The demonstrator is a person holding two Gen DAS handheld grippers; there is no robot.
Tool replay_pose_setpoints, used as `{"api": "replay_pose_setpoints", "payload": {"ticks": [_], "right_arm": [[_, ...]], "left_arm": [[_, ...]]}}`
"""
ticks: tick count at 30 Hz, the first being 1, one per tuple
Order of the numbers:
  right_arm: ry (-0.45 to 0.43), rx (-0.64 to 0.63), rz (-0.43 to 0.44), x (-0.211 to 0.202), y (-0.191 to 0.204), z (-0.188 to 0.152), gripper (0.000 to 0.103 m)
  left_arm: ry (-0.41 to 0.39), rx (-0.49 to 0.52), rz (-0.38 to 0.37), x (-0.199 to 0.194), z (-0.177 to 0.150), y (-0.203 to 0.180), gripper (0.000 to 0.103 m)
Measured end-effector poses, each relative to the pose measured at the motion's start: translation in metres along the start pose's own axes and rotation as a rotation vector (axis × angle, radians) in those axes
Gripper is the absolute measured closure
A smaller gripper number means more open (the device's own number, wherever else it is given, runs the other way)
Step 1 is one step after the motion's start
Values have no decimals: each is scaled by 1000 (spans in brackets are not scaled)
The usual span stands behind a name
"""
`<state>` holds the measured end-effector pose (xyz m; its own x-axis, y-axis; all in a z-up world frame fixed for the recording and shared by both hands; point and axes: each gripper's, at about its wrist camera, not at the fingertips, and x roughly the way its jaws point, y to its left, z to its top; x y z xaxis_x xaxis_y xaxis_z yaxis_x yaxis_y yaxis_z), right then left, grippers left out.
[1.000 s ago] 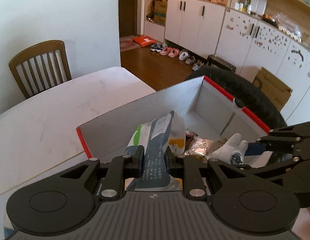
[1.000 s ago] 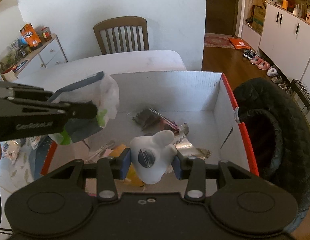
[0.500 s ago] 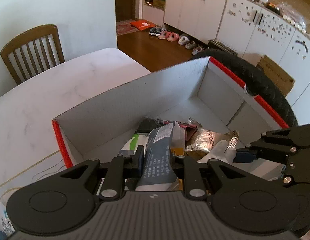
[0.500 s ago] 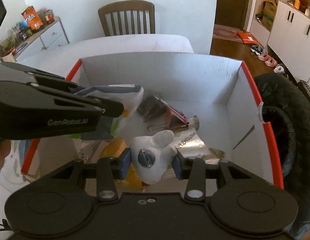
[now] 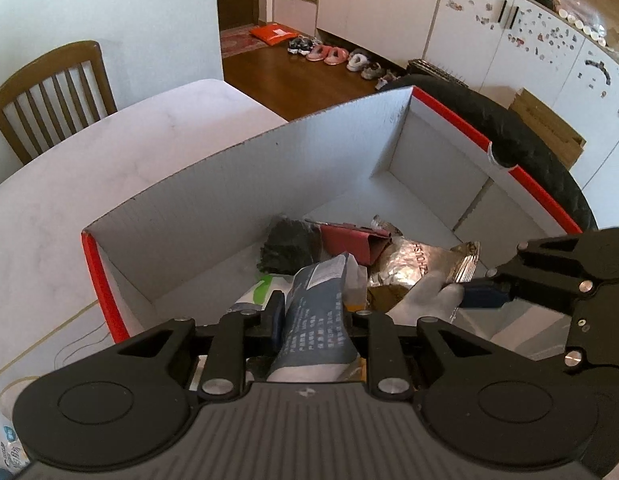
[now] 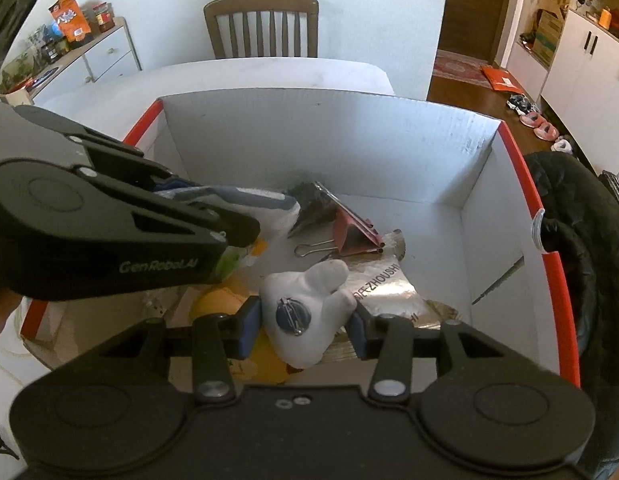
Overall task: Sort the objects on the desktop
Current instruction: 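Open left tool to drop plastic bag while right tool releases rabbit toy in box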
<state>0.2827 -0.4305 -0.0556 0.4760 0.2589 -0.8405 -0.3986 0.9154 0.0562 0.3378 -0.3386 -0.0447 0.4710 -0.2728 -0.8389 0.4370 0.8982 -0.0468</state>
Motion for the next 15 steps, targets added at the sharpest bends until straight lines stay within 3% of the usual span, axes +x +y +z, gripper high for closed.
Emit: {"api": "replay_pose_setpoints", "payload": {"ticks": [2, 4, 11, 13, 14, 15], "right_arm": [[-7, -25, 4, -1, 2, -1, 53], [-18, -41, 1, -3, 3, -3, 41], [-16, -67, 12, -9, 4, -5, 40], [-19, -63, 16, -12, 3, -6, 39], [-23, -61, 20, -14, 2, -6, 39], [-27, -61, 23, -16, 1, -6, 36]], "left_arm": [[3, 5, -2, 1, -1, -2, 79], [5, -1, -2, 1, 0, -1, 78], [-5, -13, -7, -4, 0, 0, 72], [-14, -18, -4, -7, -1, -1, 57], [-21, -26, -10, -9, -2, 0, 35], [-29, -33, -17, -11, -2, 1, 30]]}}
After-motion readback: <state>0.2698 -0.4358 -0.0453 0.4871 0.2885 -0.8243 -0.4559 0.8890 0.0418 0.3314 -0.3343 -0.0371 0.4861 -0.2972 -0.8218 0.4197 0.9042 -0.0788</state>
